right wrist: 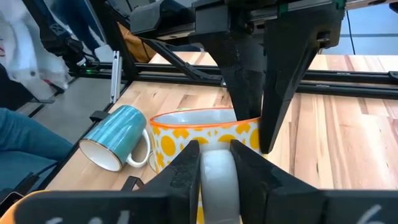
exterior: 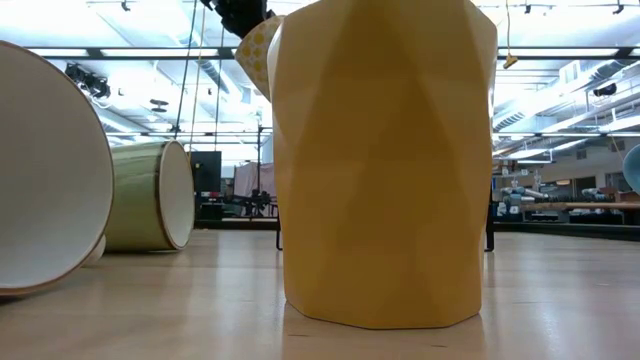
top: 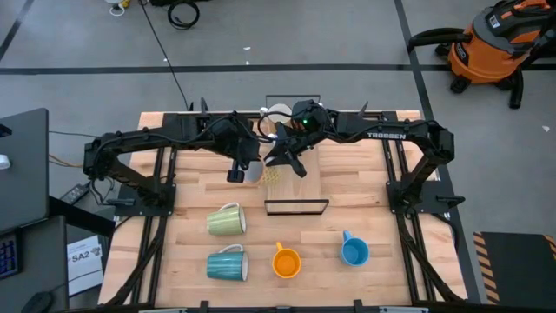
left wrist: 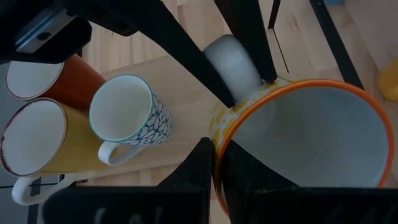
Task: Place coffee mugs
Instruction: Put the yellow patterned mug on the shelf
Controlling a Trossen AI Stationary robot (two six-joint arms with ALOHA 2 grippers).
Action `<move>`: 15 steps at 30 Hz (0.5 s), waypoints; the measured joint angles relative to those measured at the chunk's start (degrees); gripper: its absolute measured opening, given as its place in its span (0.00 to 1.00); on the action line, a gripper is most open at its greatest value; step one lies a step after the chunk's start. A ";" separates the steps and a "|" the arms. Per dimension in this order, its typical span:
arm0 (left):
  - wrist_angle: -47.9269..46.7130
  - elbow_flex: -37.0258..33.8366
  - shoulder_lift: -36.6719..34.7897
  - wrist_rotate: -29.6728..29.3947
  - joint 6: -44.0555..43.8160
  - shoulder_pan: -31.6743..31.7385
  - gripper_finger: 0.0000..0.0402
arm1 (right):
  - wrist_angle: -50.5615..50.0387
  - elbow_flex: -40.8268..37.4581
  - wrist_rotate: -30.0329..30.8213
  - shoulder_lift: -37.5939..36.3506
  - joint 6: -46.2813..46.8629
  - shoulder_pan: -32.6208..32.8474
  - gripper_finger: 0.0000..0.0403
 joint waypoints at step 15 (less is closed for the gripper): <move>0.93 0.00 -0.08 -0.43 -0.76 0.09 0.15 | -0.56 -0.12 0.46 0.00 0.21 -1.17 0.19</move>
